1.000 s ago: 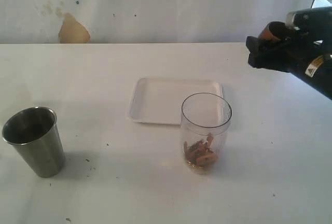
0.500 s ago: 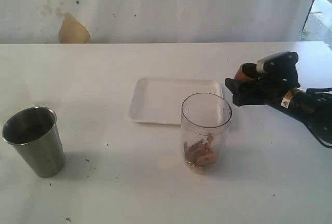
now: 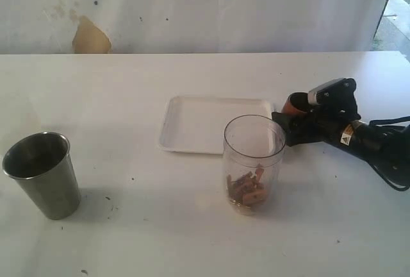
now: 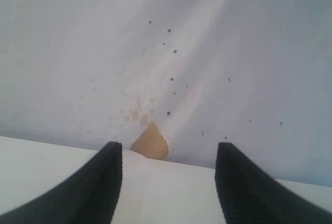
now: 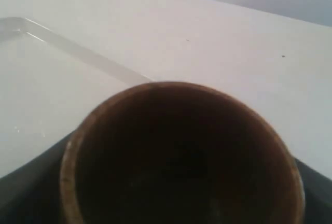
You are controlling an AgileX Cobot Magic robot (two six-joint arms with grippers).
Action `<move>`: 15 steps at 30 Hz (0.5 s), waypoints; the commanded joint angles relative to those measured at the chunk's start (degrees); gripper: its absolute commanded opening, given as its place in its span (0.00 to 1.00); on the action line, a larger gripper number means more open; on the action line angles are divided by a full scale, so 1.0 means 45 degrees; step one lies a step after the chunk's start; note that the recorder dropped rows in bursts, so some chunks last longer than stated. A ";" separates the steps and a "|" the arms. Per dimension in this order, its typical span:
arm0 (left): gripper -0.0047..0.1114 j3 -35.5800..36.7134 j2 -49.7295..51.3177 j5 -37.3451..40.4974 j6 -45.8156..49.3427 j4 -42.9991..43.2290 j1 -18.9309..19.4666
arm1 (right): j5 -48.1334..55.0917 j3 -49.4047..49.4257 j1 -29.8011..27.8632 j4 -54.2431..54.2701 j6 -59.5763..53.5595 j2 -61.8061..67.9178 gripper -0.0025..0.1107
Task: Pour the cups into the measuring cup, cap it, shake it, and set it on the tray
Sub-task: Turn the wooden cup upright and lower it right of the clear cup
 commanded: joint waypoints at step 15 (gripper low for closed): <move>0.49 -0.0031 -0.0039 -0.0064 0.0026 0.0034 -0.0034 | 0.0282 -0.0087 -0.0036 0.0561 -0.0322 -0.0889 0.93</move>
